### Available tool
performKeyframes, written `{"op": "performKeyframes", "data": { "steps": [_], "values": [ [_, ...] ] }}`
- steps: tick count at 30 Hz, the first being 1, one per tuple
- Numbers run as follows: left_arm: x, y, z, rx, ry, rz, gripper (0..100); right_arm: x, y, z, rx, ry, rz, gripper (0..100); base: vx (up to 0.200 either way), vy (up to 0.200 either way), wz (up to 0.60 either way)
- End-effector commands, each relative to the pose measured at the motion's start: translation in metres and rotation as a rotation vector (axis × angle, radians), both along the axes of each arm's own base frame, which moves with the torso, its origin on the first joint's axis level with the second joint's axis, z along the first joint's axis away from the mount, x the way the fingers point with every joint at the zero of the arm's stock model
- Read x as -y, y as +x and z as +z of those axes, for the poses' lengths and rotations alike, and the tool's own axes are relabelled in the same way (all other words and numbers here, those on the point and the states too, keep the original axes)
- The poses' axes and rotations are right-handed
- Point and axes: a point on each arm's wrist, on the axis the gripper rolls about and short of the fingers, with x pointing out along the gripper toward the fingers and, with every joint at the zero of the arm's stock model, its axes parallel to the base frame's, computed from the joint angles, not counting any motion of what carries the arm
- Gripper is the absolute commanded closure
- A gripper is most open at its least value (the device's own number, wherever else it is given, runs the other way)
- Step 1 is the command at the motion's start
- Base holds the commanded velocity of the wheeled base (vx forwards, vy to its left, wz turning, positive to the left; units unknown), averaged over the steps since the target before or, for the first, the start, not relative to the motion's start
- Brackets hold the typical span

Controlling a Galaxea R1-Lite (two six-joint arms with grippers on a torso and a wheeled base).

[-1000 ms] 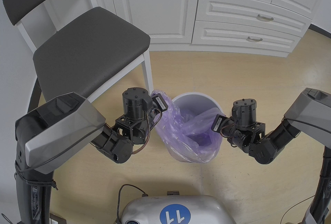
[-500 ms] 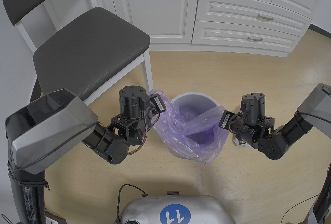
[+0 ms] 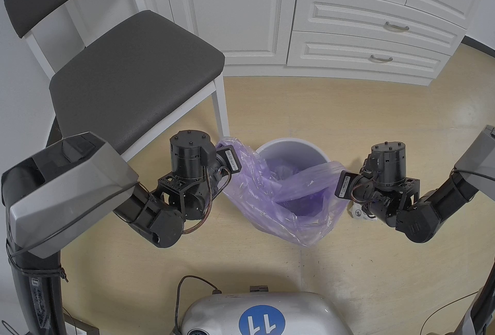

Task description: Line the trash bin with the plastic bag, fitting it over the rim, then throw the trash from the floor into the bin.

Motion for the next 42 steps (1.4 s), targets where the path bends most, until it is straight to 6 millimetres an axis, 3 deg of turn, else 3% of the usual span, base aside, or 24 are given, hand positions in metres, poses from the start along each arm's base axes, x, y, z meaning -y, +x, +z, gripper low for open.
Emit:
{"op": "performKeyframes", "data": {
  "steps": [1,42],
  "values": [
    [-0.003,-0.002,0.000,-0.008,0.009,0.001,100,0.004,-0.006,0.007,0.012,-0.007,0.002,100,0.000,0.000,0.00],
    [-0.023,-0.007,-0.007,-0.060,0.143,0.014,100,0.031,-0.018,-0.011,-0.061,-0.226,0.018,100,0.000,0.000,0.00]
  ]
}}
